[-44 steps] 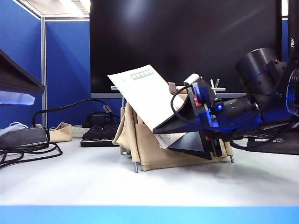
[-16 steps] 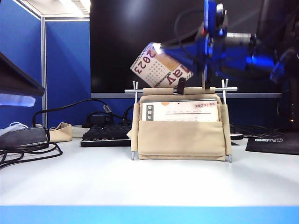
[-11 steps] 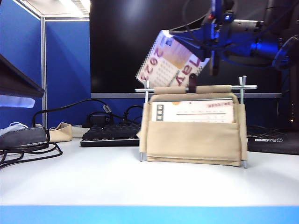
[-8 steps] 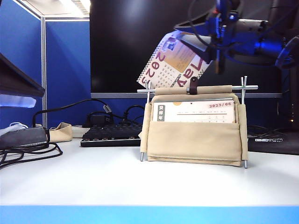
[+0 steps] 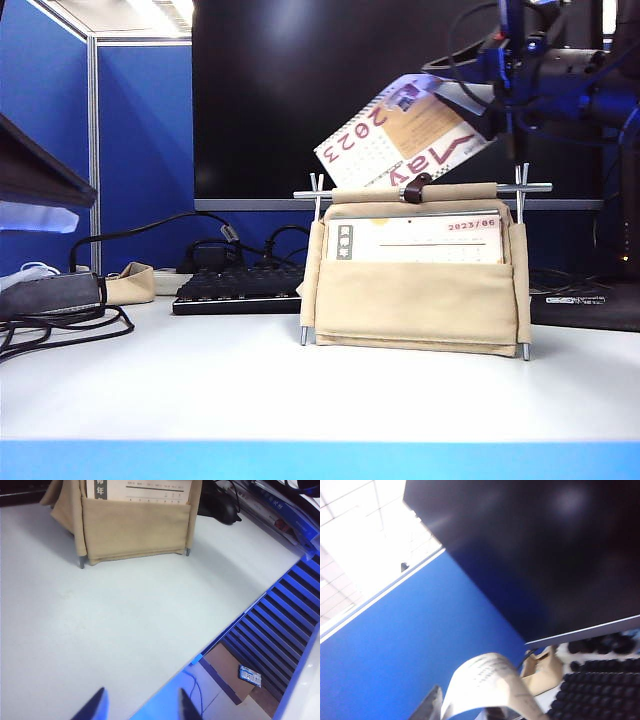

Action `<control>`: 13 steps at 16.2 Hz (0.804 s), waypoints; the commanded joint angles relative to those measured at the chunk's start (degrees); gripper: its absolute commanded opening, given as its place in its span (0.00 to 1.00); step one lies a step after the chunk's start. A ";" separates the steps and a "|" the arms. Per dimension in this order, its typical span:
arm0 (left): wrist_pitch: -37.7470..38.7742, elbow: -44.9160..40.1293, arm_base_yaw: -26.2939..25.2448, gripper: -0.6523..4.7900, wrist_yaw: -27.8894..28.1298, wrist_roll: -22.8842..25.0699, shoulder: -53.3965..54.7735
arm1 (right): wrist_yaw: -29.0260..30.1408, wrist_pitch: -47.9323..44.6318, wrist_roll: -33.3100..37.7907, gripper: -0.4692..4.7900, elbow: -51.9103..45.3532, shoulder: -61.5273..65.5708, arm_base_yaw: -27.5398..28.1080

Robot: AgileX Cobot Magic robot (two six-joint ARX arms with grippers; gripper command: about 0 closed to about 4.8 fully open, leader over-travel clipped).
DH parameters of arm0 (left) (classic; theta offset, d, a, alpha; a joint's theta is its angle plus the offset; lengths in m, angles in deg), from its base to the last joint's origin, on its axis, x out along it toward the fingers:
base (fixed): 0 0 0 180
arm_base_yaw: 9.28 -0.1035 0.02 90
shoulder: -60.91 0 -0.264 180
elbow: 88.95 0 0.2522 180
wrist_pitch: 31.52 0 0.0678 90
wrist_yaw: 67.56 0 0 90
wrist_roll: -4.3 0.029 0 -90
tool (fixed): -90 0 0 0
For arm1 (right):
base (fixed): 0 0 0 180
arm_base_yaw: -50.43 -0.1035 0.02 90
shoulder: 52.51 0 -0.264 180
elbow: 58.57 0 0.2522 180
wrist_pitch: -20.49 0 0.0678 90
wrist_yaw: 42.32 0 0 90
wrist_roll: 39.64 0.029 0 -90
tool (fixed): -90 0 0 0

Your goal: Turn one page of the calendar.

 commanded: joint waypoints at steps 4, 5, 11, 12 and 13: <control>0.35 0.04 0.07 0.46 -0.42 -0.44 0.00 | -0.17 -0.15 0.00 0.30 0.15 -0.31 5.99; 0.50 0.04 0.07 0.46 -0.44 -0.46 0.00 | -0.20 0.98 -0.11 0.30 0.15 -0.33 6.54; -2.89 0.17 0.07 0.45 -0.22 -1.36 -0.04 | 5.35 -0.90 -3.32 0.26 0.09 -1.46 10.64; -6.75 0.26 0.07 0.39 -0.20 -2.43 -0.09 | 5.70 -0.72 -3.50 0.24 0.04 -4.31 12.07; -8.76 1.18 0.07 0.20 -0.17 -2.67 -0.09 | 7.21 0.11 -3.41 0.22 -0.17 -8.48 13.53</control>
